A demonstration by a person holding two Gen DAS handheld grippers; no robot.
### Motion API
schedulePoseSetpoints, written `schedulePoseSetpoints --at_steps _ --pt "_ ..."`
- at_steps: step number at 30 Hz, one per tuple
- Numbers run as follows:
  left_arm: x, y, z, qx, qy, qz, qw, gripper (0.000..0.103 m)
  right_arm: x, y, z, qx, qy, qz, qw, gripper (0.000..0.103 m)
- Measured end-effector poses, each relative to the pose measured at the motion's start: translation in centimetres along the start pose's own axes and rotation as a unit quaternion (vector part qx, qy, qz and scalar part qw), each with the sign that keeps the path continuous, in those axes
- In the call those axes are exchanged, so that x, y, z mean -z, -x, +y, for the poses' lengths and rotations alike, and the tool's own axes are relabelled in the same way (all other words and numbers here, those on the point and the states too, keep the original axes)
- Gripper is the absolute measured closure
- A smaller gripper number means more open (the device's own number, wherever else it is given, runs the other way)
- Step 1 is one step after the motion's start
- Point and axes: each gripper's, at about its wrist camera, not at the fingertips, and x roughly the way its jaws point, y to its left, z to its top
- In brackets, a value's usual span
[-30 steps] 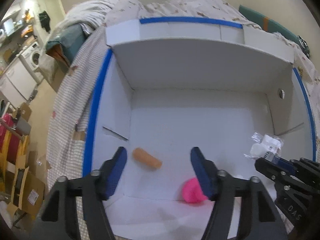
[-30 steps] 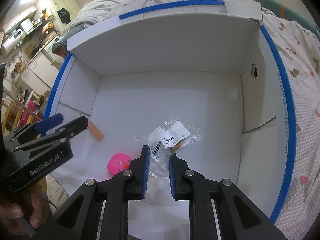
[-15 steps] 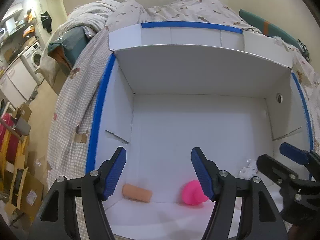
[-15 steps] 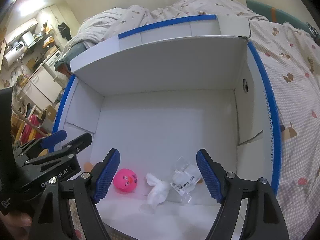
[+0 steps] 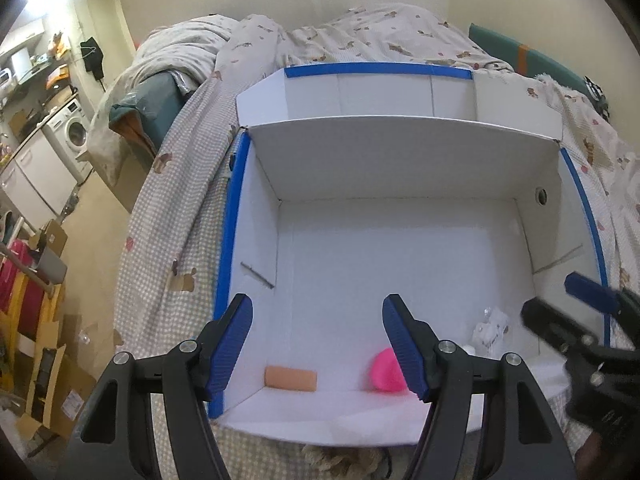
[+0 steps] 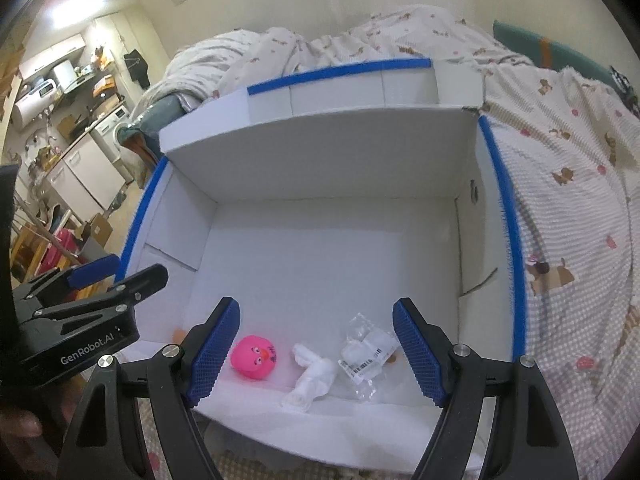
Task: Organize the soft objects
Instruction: 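Lower the plastic bag into the box and open the right tool, then move both tools out of the box toward the items in front of it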
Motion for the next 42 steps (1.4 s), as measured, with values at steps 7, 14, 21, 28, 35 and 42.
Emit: schedulePoseSetpoints --at_steps 7,14,21,28,35,42 --pt "1.2 1.9 1.5 0.001 0.003 -0.002 1.0 0.038 0.5 3.0 1.1 -0.008 -0.002 -0.016 1.0 0.02" --pt "2.3 4.1 2.7 0.012 0.014 -0.013 0.9998 0.038 1.9 5.0 1.9 -0.017 -0.002 -0.016 1.0 0.02" --pt "4.8 4.2 5.2 -0.001 0.034 -0.005 0.9994 0.038 4.0 4.7 1.0 -0.014 -0.017 0.008 1.0 0.02" --pt "5.4 3.2 8.4 0.002 0.077 0.019 0.9968 0.038 5.4 4.2 -0.5 -0.042 -0.049 0.036 0.997 0.02" --pt "7.1 1.7 9.8 0.005 0.091 0.061 0.994 0.038 7.1 3.4 -1.3 -0.021 -0.031 0.06 0.997 0.02" --pt "8.8 -1.4 9.4 0.052 0.121 0.15 0.98 0.038 7.1 1.7 -2.9 0.005 -0.074 0.087 0.993 0.02"
